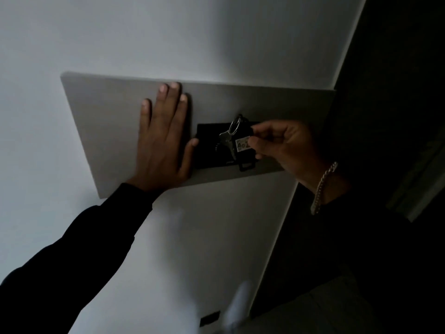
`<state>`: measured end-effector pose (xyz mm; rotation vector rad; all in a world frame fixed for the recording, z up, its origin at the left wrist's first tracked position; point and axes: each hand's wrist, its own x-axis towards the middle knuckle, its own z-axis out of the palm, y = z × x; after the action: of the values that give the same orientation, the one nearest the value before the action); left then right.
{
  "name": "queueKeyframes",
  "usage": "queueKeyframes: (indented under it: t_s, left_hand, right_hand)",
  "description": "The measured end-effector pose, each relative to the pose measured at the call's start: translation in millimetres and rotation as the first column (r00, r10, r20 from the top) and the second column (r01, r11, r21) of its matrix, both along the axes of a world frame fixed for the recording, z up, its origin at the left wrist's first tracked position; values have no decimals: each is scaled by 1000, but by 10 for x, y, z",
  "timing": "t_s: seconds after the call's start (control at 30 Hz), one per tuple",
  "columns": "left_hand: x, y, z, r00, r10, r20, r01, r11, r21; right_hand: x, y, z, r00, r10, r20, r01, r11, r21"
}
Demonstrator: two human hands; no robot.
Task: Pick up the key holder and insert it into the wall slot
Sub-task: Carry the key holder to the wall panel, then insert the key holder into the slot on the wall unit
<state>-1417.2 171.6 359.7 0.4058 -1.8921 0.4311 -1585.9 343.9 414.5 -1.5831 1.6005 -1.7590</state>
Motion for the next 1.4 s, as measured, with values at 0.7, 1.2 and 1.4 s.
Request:
queueKeyframes:
  t_s: [0.7,1.2,1.4]
  left_hand:
    - [-178,-222,-94,797,593,-118,-601,755,-262]
    - [-191,-234,-93,798,588,-128,-599,754,-270]
    - [-188,-234,-90,798,592,-113,-598,757,-261]
  right_hand:
    - [-677,-528,98,990,89,-114,-98,992,-75]
    - [-841,-413,322,847,-86,-524,-76,957,-279]
    - [-731,-482,600,451,-43,-892,-224,961,-160]
